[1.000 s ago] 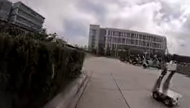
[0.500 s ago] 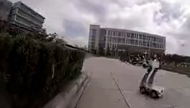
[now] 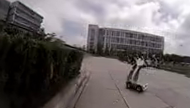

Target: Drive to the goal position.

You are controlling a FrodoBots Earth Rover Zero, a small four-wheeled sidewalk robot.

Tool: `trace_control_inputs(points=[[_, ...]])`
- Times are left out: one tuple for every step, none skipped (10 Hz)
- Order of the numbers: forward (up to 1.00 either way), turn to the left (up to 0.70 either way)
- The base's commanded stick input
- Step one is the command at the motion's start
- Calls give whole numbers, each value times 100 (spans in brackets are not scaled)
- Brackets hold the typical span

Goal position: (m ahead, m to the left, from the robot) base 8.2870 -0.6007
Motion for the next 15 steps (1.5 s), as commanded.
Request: trace_control_inputs(points=[[6,0],[0,0],[0,0],[0,0],[0,0],[0,0],[0,0],[0,0],[0,0],[0,0],[0,-42],[0,-44],[0,-44],[0,-44],[0,-44]])
